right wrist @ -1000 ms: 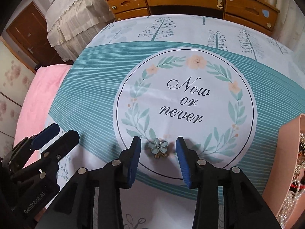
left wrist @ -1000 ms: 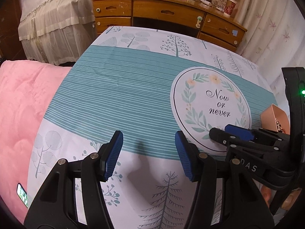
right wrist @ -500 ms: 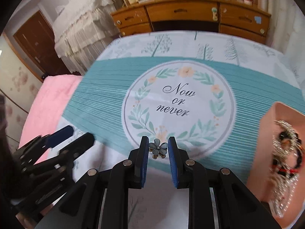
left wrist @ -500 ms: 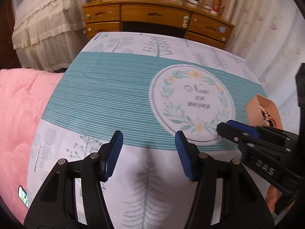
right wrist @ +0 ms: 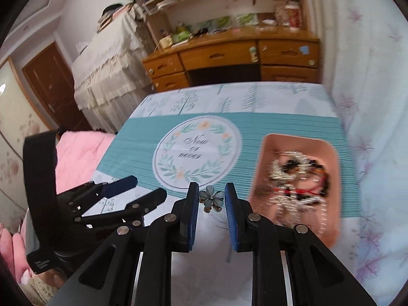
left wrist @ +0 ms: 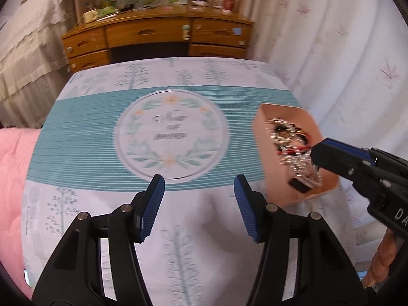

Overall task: Organize jewelry
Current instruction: 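Carry the brooch into the tray with the right tool and open it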

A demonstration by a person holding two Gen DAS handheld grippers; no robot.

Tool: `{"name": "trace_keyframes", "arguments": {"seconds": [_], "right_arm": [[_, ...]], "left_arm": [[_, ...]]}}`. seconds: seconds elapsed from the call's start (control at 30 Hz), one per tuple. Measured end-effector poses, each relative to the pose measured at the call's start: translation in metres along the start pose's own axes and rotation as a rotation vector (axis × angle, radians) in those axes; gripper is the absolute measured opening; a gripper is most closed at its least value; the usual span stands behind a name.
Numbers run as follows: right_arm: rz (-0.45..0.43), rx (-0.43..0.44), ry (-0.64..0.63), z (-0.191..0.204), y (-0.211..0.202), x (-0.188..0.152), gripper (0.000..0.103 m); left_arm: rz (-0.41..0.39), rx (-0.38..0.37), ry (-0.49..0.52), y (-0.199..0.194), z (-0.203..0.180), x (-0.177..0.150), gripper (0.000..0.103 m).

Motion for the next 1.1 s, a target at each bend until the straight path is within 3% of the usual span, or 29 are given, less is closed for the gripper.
{"name": "trace_keyframes", "arguments": {"seconds": [0.13, 0.27, 0.53, 0.73, 0.8, 0.9, 1.1], "right_arm": [[-0.026, -0.012, 0.036, -0.029, -0.027, -0.003, 0.02], [-0.024, -0.022, 0.076, -0.059, -0.039, -0.008, 0.02], [0.057, 0.006, 0.151, -0.096, -0.016, -0.02, 0.02], [0.137, 0.069, 0.191, -0.095, 0.012, -0.026, 0.022], [0.154, 0.081, 0.213, -0.097, 0.017, -0.027, 0.028], [0.144, 0.101, 0.245, -0.099, 0.019, -0.026, 0.036], [0.112, 0.091, 0.244, -0.095, 0.012, -0.022, 0.036]], "left_arm": [[0.001, -0.049, 0.006, 0.001, -0.025, 0.006, 0.067], [0.008, -0.089, -0.018, 0.005, -0.038, 0.01, 0.068], [0.003, -0.091, -0.063, 0.013, -0.049, 0.017, 0.075], [0.006, -0.059, -0.085, 0.018, -0.044, 0.019, 0.079], [0.009, -0.051, -0.097, 0.019, -0.04, 0.018, 0.079], [0.013, -0.045, -0.112, 0.02, -0.035, 0.017, 0.08], [0.023, -0.046, -0.113, 0.019, -0.033, 0.013, 0.08]]}}
Point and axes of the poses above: each gripper's, at about its wrist camera, not at the fingertips, and y roughly the way its jaws point, z to its left, x to its top, the point moved 3 cm from there along y, roughly the way its jaws point, and after that the axes turned 11 degrees about y, right-handed, at the moved point
